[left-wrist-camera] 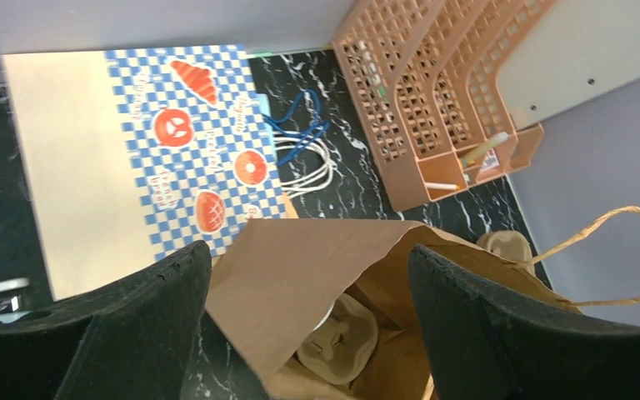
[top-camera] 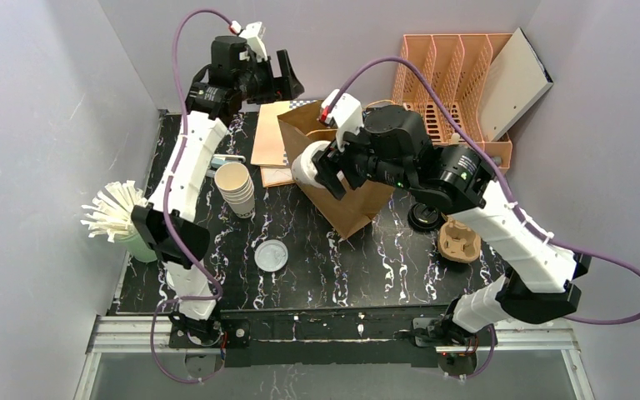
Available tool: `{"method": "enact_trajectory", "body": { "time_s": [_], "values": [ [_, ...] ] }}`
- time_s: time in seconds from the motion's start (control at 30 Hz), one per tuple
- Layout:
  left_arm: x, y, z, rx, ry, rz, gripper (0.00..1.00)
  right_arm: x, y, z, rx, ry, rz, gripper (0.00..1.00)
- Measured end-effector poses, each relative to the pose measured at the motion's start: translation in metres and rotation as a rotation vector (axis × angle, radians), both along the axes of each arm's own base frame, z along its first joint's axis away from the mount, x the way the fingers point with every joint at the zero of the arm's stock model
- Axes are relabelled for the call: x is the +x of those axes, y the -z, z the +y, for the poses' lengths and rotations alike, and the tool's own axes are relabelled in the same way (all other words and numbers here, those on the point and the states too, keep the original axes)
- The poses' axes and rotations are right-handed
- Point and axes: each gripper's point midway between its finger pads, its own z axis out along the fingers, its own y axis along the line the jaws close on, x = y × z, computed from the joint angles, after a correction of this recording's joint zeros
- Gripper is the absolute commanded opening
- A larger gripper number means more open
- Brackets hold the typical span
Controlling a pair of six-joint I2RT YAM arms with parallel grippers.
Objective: Pack the takeout coffee
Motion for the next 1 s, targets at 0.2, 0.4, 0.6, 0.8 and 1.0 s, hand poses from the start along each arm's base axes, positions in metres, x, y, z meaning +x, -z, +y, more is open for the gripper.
{"method": "enact_trajectory", "body": {
  "time_s": [0.2,0.4,0.6,0.8,1.0],
  "values": [
    [0.007,0.021,-0.021,-0.026,0.103,0.042,0.82,0.018,-0.025,-0.018,0.048,0.103,-0.137,0.70],
    [0.005,0.021,-0.025,-0.016,0.149,0.030,0.77,0.031,-0.057,-0.039,0.110,0.215,-0.253,0.70],
    [0.003,0.021,-0.027,-0.011,0.169,0.025,0.71,0.038,-0.055,-0.057,0.090,0.303,-0.275,0.68],
    [0.000,0.025,-0.030,-0.011,0.195,0.034,0.60,0.038,-0.026,-0.068,0.017,0.344,-0.237,0.67],
    [-0.007,0.035,-0.038,0.015,0.233,0.049,0.57,0.037,-0.014,-0.079,-0.020,0.387,-0.204,0.63]
  ]
}}
